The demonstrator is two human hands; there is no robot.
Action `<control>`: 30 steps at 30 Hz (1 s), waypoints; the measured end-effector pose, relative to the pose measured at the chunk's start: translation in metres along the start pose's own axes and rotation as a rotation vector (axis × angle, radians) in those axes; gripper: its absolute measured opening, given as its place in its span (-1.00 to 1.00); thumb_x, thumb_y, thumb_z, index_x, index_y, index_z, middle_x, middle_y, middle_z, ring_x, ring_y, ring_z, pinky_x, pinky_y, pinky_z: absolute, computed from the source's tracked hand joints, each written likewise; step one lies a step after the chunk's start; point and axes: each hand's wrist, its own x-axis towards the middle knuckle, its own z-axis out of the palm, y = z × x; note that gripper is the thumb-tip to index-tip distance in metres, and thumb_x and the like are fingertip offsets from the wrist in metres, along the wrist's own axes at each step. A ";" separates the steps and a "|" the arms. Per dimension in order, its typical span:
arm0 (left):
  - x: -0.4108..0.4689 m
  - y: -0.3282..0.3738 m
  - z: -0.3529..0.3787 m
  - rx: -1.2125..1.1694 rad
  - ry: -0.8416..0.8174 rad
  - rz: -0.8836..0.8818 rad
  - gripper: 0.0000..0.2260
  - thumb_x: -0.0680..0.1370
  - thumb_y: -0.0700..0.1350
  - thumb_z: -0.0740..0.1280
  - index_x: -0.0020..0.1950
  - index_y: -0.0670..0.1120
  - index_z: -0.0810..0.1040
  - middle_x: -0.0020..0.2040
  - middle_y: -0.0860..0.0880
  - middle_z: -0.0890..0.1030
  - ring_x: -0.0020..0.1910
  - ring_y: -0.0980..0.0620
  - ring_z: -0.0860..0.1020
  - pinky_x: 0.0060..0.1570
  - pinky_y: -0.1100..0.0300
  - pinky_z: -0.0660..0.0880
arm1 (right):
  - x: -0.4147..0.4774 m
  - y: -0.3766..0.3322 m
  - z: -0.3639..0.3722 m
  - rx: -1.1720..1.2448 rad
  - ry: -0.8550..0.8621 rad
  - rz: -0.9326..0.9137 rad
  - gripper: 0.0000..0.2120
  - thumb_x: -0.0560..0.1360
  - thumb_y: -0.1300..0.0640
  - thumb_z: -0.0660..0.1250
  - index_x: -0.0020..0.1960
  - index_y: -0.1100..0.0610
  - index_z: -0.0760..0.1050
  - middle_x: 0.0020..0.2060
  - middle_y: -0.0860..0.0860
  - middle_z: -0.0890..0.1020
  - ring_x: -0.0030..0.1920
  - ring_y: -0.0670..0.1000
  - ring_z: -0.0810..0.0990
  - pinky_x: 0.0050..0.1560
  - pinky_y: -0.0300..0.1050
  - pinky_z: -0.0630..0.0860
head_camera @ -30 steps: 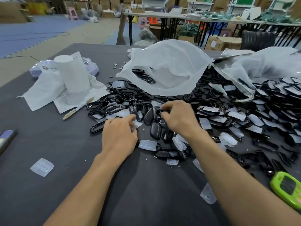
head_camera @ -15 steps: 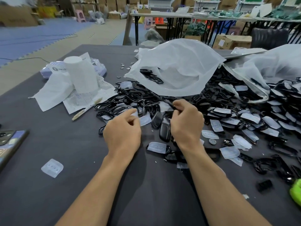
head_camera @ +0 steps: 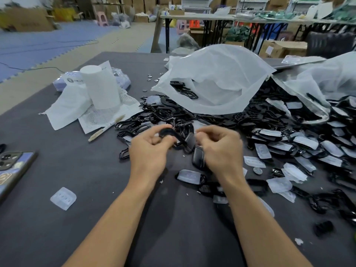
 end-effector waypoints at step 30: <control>0.012 -0.007 -0.013 0.100 0.099 -0.143 -0.83 0.37 -0.07 0.46 -0.12 0.18 0.75 -0.28 0.09 0.73 -0.40 0.13 0.62 -0.24 0.14 0.60 | 0.018 0.029 -0.035 -0.098 0.083 0.133 -0.79 0.55 0.19 0.46 0.14 -0.02 0.71 -0.32 -0.15 0.68 -0.34 -0.19 0.61 -0.19 -0.29 0.54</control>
